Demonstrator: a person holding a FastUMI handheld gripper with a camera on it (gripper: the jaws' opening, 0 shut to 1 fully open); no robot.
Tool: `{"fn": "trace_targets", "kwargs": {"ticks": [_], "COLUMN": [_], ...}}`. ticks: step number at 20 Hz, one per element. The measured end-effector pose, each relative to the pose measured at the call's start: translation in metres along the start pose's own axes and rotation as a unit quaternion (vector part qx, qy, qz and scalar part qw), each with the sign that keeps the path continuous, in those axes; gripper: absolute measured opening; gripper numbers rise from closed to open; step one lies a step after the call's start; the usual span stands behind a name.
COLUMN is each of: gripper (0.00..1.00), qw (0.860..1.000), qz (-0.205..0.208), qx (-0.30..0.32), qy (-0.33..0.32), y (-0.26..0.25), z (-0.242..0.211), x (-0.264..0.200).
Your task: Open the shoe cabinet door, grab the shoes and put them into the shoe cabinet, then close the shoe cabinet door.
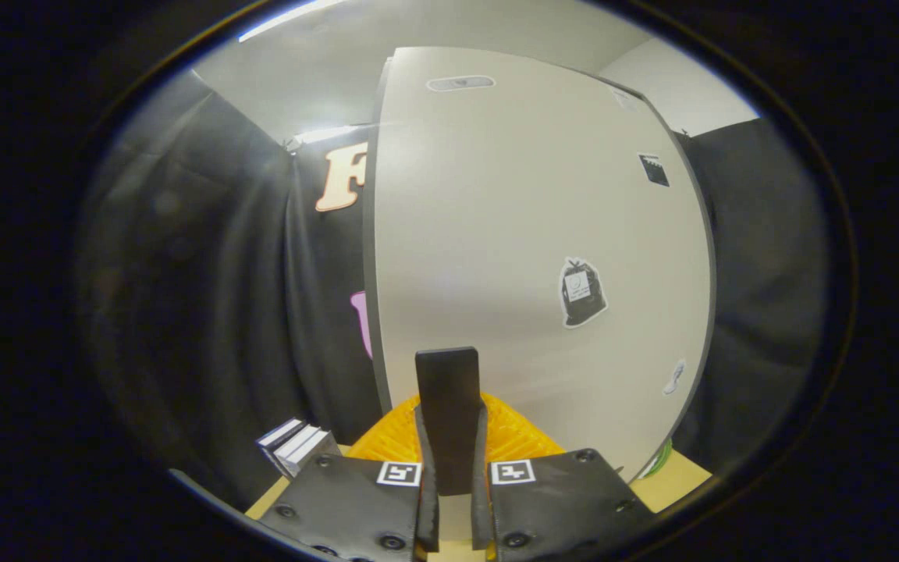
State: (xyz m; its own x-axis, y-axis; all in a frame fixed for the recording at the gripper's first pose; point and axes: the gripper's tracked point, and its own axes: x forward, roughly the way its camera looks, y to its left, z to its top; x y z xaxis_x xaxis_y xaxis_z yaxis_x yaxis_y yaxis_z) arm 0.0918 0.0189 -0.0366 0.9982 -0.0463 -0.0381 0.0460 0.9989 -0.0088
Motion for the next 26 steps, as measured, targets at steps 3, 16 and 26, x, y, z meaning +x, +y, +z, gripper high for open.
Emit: {"fn": "trace_targets", "kwargs": {"ticks": [3, 16, 26], "gripper": [0.18, 0.18, 0.17], "qw": [1.0, 0.988, 0.99], "qz": [0.026, 0.15, 0.137], "qx": [0.002, 0.002, 0.0], "qy": [0.003, 0.019, 0.021], "y": [-0.003, -0.053, -0.126], "z": [0.0, 0.002, 0.007], "x": [-0.005, -0.093, -0.144]}}
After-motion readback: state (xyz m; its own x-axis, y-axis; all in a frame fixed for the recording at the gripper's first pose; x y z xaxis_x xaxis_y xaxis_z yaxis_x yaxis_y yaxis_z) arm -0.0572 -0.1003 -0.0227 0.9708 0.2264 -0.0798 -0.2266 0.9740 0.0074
